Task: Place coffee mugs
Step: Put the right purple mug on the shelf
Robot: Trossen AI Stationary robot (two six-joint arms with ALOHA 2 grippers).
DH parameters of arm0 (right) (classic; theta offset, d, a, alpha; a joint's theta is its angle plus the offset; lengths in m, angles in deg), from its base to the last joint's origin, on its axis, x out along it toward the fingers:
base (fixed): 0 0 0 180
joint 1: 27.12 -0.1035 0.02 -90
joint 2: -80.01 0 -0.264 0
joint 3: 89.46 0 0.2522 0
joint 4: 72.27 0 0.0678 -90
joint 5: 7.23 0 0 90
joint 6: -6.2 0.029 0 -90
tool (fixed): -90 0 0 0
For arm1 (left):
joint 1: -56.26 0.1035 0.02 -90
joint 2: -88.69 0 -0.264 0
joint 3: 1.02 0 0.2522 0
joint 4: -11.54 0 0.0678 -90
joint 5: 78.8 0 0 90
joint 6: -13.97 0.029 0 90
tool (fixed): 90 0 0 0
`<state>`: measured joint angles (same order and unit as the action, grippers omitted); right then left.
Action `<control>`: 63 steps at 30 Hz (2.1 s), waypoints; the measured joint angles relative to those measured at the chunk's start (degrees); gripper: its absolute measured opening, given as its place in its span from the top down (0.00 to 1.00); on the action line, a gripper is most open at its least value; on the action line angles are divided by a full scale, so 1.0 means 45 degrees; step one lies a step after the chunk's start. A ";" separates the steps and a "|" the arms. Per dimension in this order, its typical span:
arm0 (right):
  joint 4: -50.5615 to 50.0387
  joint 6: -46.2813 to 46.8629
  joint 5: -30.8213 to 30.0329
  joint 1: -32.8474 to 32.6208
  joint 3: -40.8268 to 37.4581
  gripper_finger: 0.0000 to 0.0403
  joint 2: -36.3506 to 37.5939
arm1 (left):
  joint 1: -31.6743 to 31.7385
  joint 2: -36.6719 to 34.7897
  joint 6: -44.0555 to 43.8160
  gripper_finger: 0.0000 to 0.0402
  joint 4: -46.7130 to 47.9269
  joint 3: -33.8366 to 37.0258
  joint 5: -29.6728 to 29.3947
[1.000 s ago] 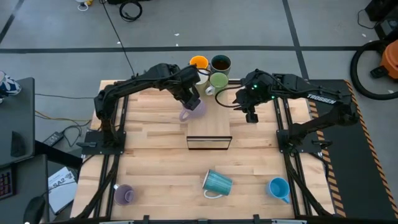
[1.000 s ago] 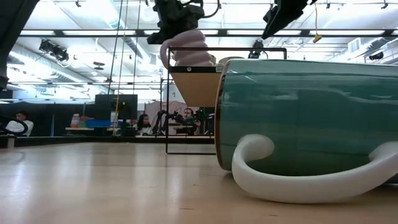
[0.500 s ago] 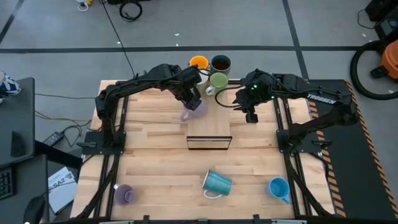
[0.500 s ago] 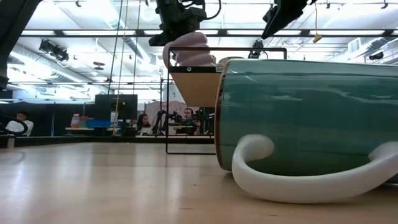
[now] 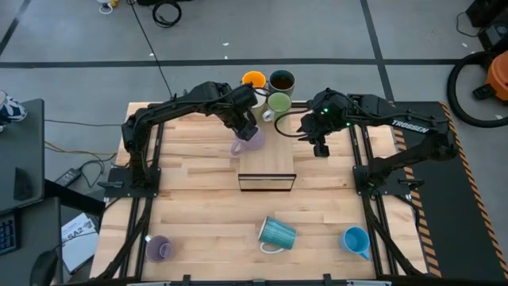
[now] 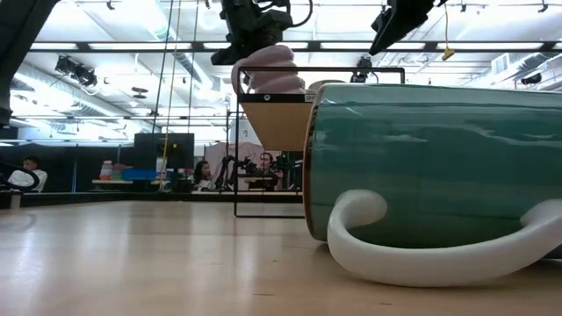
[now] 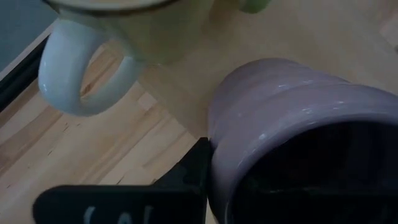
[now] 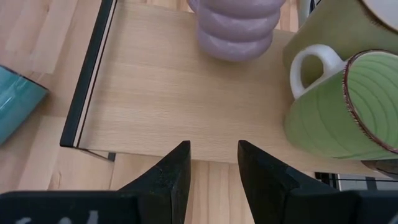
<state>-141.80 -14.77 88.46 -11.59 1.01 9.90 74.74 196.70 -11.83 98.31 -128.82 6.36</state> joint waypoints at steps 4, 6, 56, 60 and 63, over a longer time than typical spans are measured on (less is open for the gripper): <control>0.0000 0.0000 -0.0005 0.0000 0.0000 0.66 0.0000 | -0.0027 0.0000 -0.0005 0.89 -0.0130 0.0000 -0.0005; 0.0000 0.0000 -0.0004 0.0000 0.0000 0.66 0.0000 | -0.0070 0.0004 0.0005 0.89 -0.0106 0.0010 -0.0005; 0.0005 0.0010 0.0000 -0.0004 0.0000 0.66 -0.0005 | -0.0121 0.0408 0.0209 0.73 -0.1214 0.0014 0.0000; 0.0005 0.0010 0.0000 -0.0002 0.0000 0.66 -0.0005 | -0.0121 0.0391 0.0223 0.73 -0.1336 -0.0248 -0.0001; 0.0005 0.0010 0.0000 0.0000 0.0000 0.66 -0.0005 | -0.0117 0.0389 0.0225 0.73 -0.1264 -0.0387 0.0000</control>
<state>-141.77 -14.73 88.46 -11.59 1.01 9.88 74.22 198.45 -10.82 92.63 -130.56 6.36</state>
